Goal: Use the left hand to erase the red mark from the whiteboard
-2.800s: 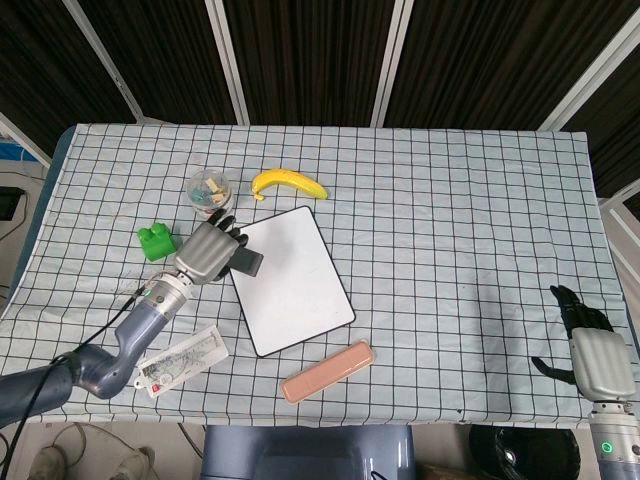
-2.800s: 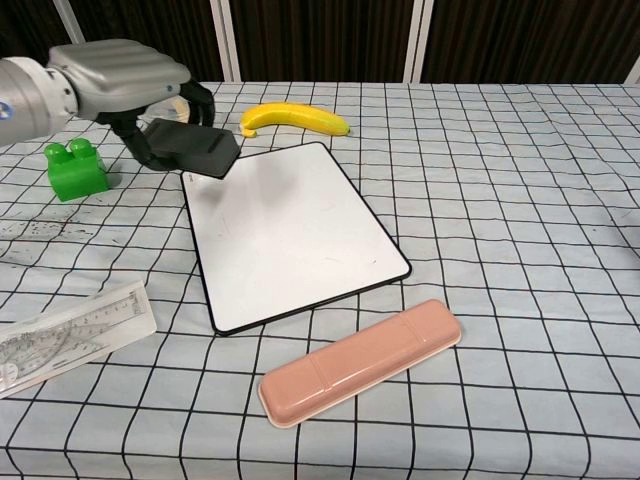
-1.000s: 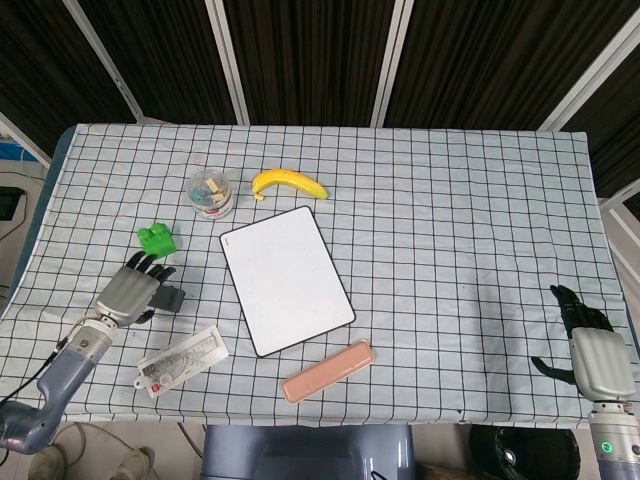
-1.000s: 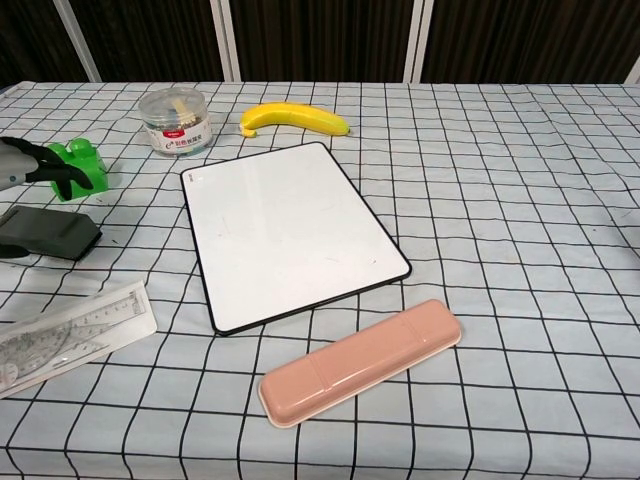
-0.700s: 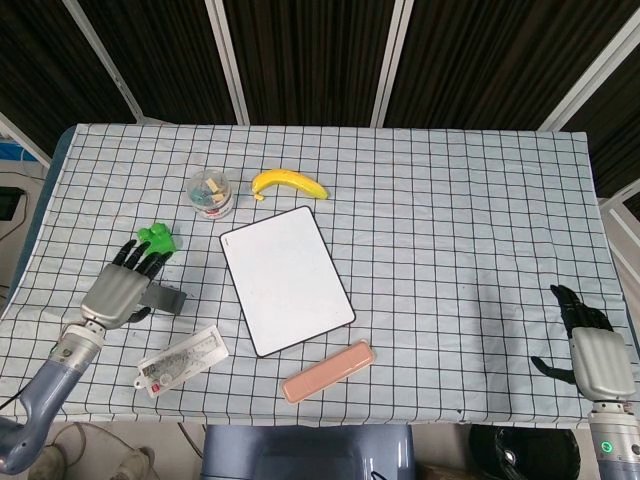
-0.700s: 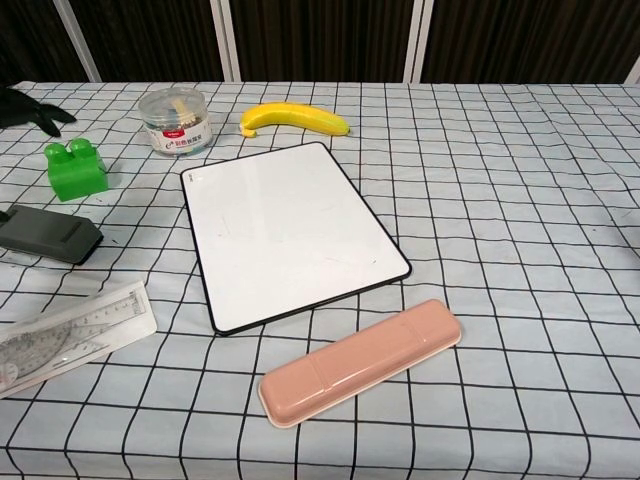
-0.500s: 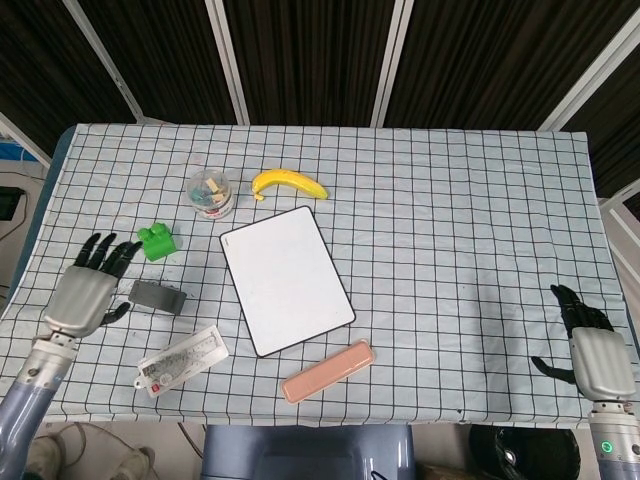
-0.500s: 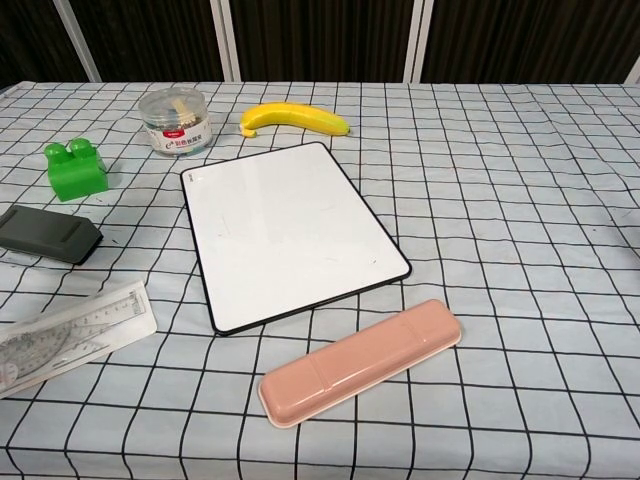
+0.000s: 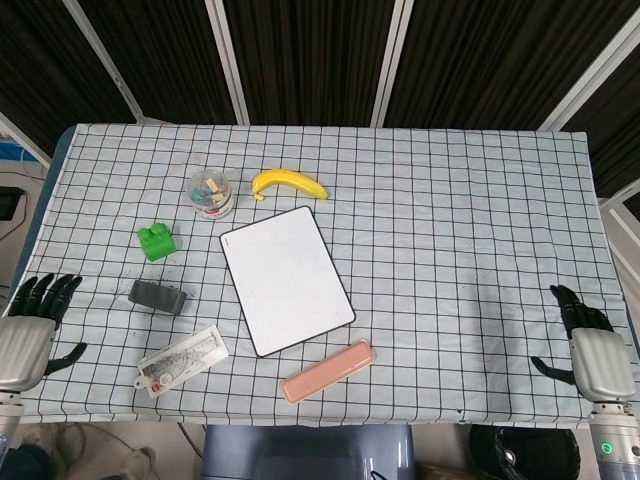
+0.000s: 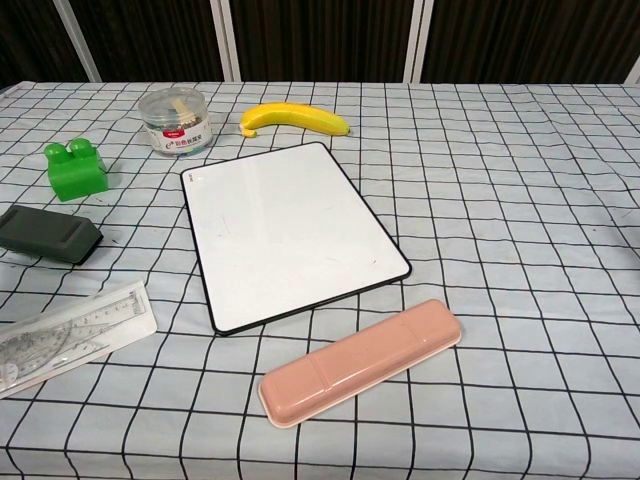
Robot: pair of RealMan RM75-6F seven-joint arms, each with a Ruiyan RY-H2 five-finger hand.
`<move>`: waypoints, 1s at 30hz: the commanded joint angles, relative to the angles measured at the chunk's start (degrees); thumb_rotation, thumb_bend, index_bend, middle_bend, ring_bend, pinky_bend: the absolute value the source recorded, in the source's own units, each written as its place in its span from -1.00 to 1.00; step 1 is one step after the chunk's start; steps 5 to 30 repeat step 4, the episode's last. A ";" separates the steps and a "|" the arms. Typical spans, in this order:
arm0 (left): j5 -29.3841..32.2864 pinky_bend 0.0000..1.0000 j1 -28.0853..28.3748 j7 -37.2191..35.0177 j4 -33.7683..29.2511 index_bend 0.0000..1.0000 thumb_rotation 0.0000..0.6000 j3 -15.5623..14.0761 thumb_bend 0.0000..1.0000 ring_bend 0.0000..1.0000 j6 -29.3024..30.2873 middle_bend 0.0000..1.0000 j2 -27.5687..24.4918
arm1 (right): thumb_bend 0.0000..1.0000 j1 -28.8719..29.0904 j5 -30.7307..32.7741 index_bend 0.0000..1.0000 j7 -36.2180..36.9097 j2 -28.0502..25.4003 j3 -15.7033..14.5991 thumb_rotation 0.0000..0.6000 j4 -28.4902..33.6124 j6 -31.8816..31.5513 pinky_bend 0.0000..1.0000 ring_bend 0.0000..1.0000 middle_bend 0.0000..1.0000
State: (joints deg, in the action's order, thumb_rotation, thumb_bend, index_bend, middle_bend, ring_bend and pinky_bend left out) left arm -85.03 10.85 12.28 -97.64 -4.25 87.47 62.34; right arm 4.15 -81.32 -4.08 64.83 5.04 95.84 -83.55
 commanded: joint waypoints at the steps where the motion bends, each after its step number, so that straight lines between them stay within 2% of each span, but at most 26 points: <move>1: -0.43 -0.91 -0.39 -0.56 0.46 -0.93 1.00 0.81 -0.68 -1.00 0.56 -0.86 0.11 | -0.92 -0.01 0.03 -0.87 0.09 -0.05 0.02 1.00 -0.06 0.01 -0.58 -0.58 -0.76; 4: -0.57 -0.91 -0.74 -1.46 0.41 -0.92 1.00 1.47 -0.69 -1.00 0.93 -0.85 -0.10 | -0.92 0.01 -0.01 -0.87 0.18 -0.07 0.02 1.00 -0.08 0.04 -0.58 -0.58 -0.76; 30: -0.57 -0.91 -0.74 -1.46 0.41 -0.92 1.00 1.47 -0.69 -1.00 0.93 -0.85 -0.10 | -0.92 0.01 -0.01 -0.87 0.18 -0.07 0.02 1.00 -0.08 0.04 -0.58 -0.58 -0.76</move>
